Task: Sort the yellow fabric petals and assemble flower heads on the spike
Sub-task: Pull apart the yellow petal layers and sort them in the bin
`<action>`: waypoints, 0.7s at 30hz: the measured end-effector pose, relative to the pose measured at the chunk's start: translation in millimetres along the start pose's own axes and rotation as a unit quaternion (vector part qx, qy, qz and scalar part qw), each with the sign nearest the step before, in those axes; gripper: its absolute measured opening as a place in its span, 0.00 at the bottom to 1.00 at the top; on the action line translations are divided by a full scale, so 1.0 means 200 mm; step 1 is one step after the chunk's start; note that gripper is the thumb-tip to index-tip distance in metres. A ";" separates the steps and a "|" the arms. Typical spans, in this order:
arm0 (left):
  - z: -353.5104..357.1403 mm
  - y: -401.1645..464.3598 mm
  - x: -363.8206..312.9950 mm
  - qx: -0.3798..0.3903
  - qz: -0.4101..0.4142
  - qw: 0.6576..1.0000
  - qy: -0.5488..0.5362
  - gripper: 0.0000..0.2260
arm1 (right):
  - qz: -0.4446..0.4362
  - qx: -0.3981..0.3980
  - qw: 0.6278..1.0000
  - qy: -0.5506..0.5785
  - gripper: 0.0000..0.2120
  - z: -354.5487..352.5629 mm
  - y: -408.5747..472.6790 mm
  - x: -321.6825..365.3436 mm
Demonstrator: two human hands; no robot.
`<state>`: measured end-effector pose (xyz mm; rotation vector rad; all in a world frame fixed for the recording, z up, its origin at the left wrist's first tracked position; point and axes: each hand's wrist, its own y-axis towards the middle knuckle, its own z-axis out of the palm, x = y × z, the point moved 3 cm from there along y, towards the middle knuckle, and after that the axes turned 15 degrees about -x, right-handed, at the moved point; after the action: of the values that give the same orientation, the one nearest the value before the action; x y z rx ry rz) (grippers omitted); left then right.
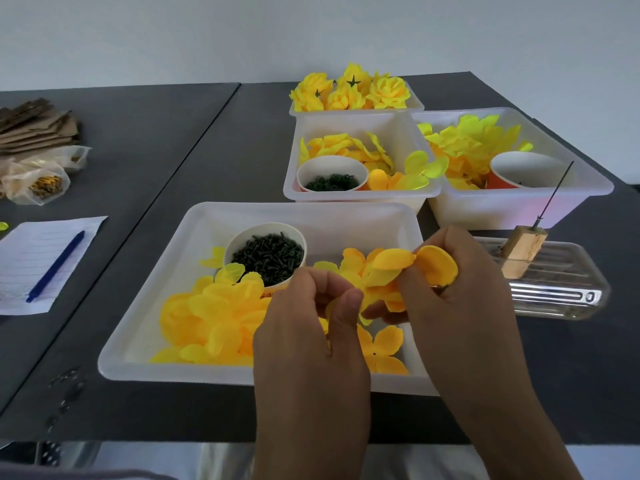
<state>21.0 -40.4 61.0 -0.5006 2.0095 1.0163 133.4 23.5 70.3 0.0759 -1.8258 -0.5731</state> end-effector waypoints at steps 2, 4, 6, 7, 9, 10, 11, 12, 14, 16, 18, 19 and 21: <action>0.00 0.00 -0.01 0.010 -0.009 1.000 -0.021 0.06 | 0.012 0.005 1.000 0.011 0.07 0.00 0.00 0.00; 0.00 0.01 -0.01 0.018 -0.018 0.999 -0.042 0.06 | 0.003 0.005 1.000 0.012 0.07 -0.01 0.00 0.01; 0.00 0.02 -0.01 0.025 -0.034 0.997 -0.062 0.05 | -0.013 0.027 0.999 0.017 0.07 0.00 -0.01 0.02; 0.00 0.02 -0.01 0.035 -0.048 0.995 -0.074 0.05 | -0.016 0.044 0.999 0.017 0.08 0.01 -0.02 0.02; 0.01 0.03 -0.01 0.067 -0.081 0.989 -0.103 0.05 | -0.018 0.065 0.998 0.017 0.09 0.02 -0.04 0.01; 0.01 0.03 -0.02 0.074 -0.088 0.988 -0.107 0.07 | -0.021 0.069 0.997 0.015 0.09 0.02 -0.06 0.01; 0.01 0.03 -0.02 0.070 -0.083 0.989 -0.096 0.10 | -0.028 0.070 0.997 0.008 0.09 0.03 -0.07 0.00; 0.01 0.03 -0.01 0.060 -0.066 0.993 -0.074 0.13 | -0.037 0.067 0.997 -0.002 0.09 0.04 -0.09 0.00; 0.01 0.04 0.00 0.050 -0.030 0.998 -0.034 0.13 | -0.056 0.059 0.996 -0.033 0.07 0.04 -0.10 -0.01; 0.01 0.04 0.01 0.065 -0.016 0.998 -0.021 0.07 | -0.074 0.049 0.994 -0.064 0.08 0.04 -0.11 -0.02; 0.01 0.05 0.02 0.076 -0.005 0.997 -0.005 0.02 | -0.088 0.037 0.993 -0.071 0.08 0.04 -0.10 -0.02; 0.01 0.04 0.03 0.074 0.005 0.997 0.006 0.02 | -0.089 0.036 0.993 -0.075 0.08 0.04 -0.10 -0.02; 0.02 0.05 0.03 0.059 0.028 0.997 0.031 0.02 | -0.091 0.032 0.992 -0.082 0.09 0.04 -0.11 -0.02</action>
<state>13.9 -32.2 60.1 -0.4194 2.1354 0.9187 122.5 8.3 55.2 0.2475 -2.0100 -0.6643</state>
